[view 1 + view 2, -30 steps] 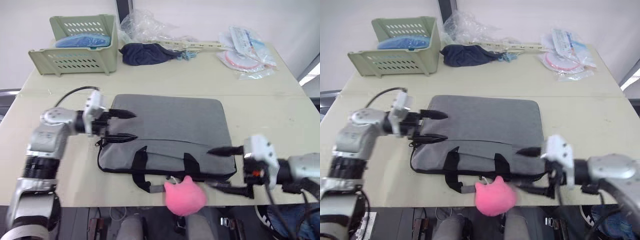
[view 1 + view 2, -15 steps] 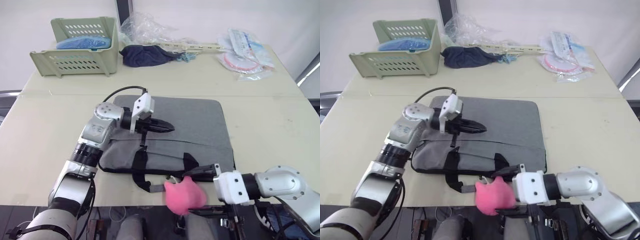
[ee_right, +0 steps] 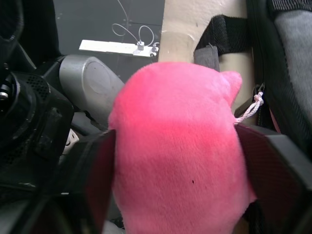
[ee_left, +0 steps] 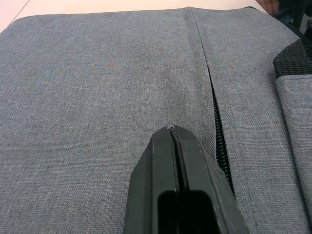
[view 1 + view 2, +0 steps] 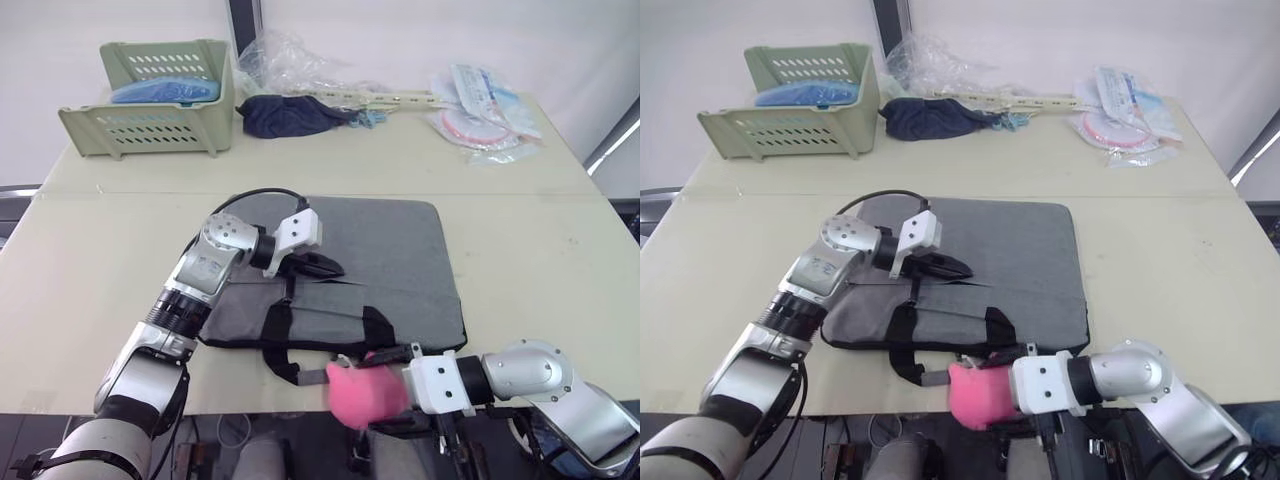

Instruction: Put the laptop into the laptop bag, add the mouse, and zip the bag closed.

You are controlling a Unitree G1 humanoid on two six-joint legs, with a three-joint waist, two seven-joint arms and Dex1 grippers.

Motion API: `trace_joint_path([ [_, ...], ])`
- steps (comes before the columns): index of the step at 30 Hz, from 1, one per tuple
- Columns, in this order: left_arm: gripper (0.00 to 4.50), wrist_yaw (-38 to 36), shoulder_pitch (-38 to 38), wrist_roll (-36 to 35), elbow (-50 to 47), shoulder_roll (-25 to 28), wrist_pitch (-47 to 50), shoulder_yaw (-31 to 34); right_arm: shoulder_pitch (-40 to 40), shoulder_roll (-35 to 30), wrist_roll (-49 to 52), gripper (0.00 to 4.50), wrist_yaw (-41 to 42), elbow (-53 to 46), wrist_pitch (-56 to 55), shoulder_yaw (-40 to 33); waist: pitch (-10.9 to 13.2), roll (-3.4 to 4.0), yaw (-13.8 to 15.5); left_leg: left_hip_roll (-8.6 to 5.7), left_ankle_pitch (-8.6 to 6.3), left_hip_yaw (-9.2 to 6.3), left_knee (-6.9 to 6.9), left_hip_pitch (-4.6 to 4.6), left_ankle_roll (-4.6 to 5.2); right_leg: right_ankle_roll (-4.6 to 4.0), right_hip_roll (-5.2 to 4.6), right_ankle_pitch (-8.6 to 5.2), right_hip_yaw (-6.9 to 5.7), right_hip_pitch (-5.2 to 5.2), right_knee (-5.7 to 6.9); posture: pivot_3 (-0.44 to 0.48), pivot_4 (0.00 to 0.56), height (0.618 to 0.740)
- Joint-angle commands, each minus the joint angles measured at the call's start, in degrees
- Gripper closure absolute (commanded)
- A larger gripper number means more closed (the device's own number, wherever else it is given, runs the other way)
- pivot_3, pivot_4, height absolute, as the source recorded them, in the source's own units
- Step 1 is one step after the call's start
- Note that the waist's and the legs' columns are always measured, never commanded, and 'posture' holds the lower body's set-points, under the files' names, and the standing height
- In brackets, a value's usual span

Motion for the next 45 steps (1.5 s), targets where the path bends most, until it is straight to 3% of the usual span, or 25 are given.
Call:
trace_joint_path([
  [1, 4.50, -0.56, 2.63, 3.96, 3.61, 0.48, 0.86, -3.42, 1.34, 0.43, -0.76, 2.24, -0.26, 1.05, -2.35, 0.00, -0.05, 0.03, -0.06, 0.00, 0.00, 0.00, 0.00, 0.02, 0.00, 0.00, 0.00, 0.00, 0.01, 0.01, 0.00, 0.000, 0.150, 0.740],
  [3, 4.50, -0.52, 2.33, 4.05, 4.34, 0.24, 0.43, -3.45, 2.09, 0.27, -0.06, 3.28, 0.02, 1.47, -3.01, -0.92, -0.13, 0.03, -0.12, 0.00, 0.00, -0.01, 0.00, 0.05, 0.00, -0.01, 0.00, 0.00, 0.01, 0.05, 0.00, 0.000, 0.150, 0.740],
  [6, 4.50, -0.79, 2.47, 4.54, 4.87, 0.24, -0.90, -4.00, 3.64, -0.70, 2.01, 4.48, 0.54, 0.88, -3.04, -3.06, -0.18, 0.01, -0.09, 0.01, 0.00, -0.02, 0.00, 0.08, 0.00, -0.01, 0.00, 0.00, 0.00, 0.11, 0.00, 0.000, 0.150, 0.740],
  [11, 4.50, -0.96, 3.25, 5.25, 4.32, 0.68, -1.69, -4.65, 7.30, -2.68, 6.86, 4.48, 0.56, -2.92, -1.04, -9.29, -0.19, 0.01, 0.24, 0.00, -0.03, -0.04, -0.01, 0.06, 0.04, -0.01, -0.02, 0.00, -0.01, 0.12, -0.06, 0.000, 0.150, 0.740],
  [18, 4.50, 0.36, 4.07, 10.68, 8.39, 2.05, -6.47, -8.22, 16.93, -6.67, 21.04, 4.48, -0.34, -12.56, 9.69, -23.45, -0.33, 0.00, 1.35, -0.01, -0.09, -0.17, 0.04, 0.09, 0.16, -0.01, -0.07, 0.00, -0.04, 0.26, -0.14, 0.000, 0.150, 0.740],
  [22, 4.50, 1.23, 4.40, 11.71, 11.10, 1.49, -10.15, -8.88, 19.09, -6.93, 22.47, 4.48, -2.15, -14.75, 13.02, -26.62, -0.74, 0.06, 1.26, -0.01, -0.20, -0.68, 0.01, 0.41, 0.35, -0.02, -0.11, -0.01, -0.11, 0.70, -0.35, 0.000, 0.150, 0.740],
  [29, 4.50, 1.04, 2.88, 10.55, 13.54, -0.04, -12.46, -8.48, 15.07, -6.06, 21.27, 4.48, -4.49, -15.41, 15.16, -23.38, -1.28, 0.19, 1.27, 0.05, -0.32, -0.75, -0.03, 0.89, 0.55, -0.06, -0.25, -0.03, -0.04, 0.85, -0.60, 0.000, 0.150, 0.740],
  [31, 4.50, -0.21, 2.50, 6.64, 12.34, -1.74, -13.04, -6.02, 14.29, -5.69, 21.10, 4.48, -5.40, -15.63, 15.82, -22.19, -1.29, 0.20, 1.26, 0.05, -0.32, -0.74, -0.02, 0.89, 0.56, -0.06, -0.27, -0.04, -0.04, 0.86, -0.61, 0.000, 0.150, 0.740],
  [38, 4.50, -5.47, 3.93, -3.22, -0.82, -2.85, -5.73, -0.46, 14.64, -6.55, 16.77, 4.48, -5.79, -16.15, 14.28, -18.31, -1.20, 0.27, 1.11, -0.04, -0.34, -0.89, -0.10, 0.56, 0.57, -0.06, -0.18, -0.04, -0.17, 0.70, -0.54, 0.000, 0.150, 0.740],
  [45, 4.50, -2.06, 10.11, -1.85, -12.99, -2.33, 0.38, -2.48, 15.59, -6.53, 7.42, 4.48, -5.55, -13.83, 6.65, -13.52, -1.13, 0.35, 1.27, -0.11, -0.35, -1.15, -0.04, 0.06, 0.55, -0.01, -0.07, -0.01, -0.56, 0.65, -0.95, 0.000, 0.150, 0.740],
])
